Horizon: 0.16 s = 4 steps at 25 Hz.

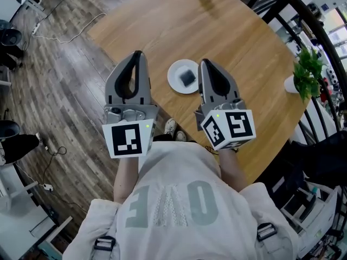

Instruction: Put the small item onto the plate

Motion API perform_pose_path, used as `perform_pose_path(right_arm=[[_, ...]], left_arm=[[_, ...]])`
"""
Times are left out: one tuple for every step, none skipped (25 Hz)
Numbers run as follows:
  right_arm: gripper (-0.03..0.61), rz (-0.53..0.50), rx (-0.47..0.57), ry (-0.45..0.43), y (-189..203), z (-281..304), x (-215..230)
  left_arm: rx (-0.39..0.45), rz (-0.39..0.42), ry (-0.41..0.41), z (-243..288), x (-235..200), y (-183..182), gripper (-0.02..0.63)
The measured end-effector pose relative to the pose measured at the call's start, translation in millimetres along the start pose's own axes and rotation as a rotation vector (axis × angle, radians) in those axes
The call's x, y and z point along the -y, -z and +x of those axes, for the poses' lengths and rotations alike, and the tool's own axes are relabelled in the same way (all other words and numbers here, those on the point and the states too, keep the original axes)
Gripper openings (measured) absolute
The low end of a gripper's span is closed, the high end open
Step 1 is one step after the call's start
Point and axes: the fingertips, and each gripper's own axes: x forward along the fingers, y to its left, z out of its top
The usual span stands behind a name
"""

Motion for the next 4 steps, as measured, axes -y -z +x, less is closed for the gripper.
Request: perform_pose_path(right_arm=[[0.017, 0.003, -0.003, -0.001, 0.5, 0.2, 1.6], [0.017, 0.007, -0.006, -0.001, 0.9, 0.1, 3.5], [0.017, 0.01, -0.008, 0.0, 1.2, -0.1, 5.6], [0.017, 0.012, -0.009, 0.001, 1.4, -0.4, 7.7]], left_arm=[[-0.003, 0.001, 0.002, 0.8, 1.6, 0.9, 0.008], [-0.007, 0.002, 0.003, 1.7, 3.3, 1.8, 0.008], [-0.011, 0.003, 0.004, 2.6, 5.1, 2.7, 0.008], [-0.015, 0.003, 0.005, 3.4, 6.8, 3.7, 0.008]])
